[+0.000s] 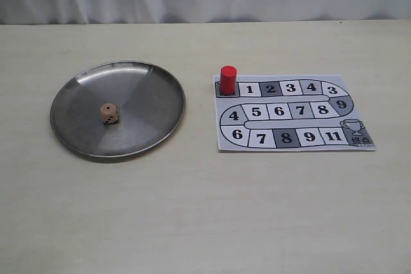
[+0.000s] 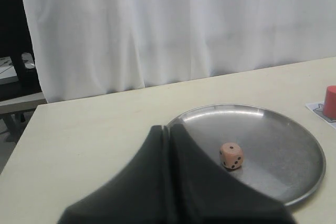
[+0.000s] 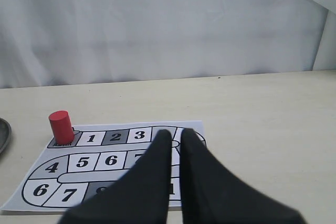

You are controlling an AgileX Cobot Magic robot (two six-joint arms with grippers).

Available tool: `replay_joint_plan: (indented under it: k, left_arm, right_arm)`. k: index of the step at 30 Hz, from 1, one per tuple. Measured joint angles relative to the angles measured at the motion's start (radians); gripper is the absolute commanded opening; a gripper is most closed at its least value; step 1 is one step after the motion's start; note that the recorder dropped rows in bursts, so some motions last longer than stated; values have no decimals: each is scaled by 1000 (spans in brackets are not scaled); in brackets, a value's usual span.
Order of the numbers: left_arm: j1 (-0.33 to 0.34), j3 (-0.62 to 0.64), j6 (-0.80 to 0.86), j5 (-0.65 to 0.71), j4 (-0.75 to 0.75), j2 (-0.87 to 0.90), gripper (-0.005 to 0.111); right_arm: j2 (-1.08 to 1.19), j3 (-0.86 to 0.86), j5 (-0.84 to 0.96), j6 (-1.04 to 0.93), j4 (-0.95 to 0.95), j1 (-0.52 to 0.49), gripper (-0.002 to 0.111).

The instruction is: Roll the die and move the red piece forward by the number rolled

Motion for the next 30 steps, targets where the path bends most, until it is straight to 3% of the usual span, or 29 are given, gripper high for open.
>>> replay_joint_plan:
  k: [7, 15, 25, 30]
  left_arm:
    - [0, 0, 0, 0, 0, 0, 0]
    - [0, 0, 0, 0, 0, 0, 0]
    - [0, 0, 0, 0, 0, 0, 0]
    - [0, 0, 0, 0, 0, 0, 0]
  right_arm:
    - [0, 0, -60, 0, 51, 0, 5]
    - [0, 0, -327, 22, 450, 0, 5]
    - [7, -135, -337, 11, 318, -2, 5]
    - [156, -235, -223, -36, 314, -2, 5]
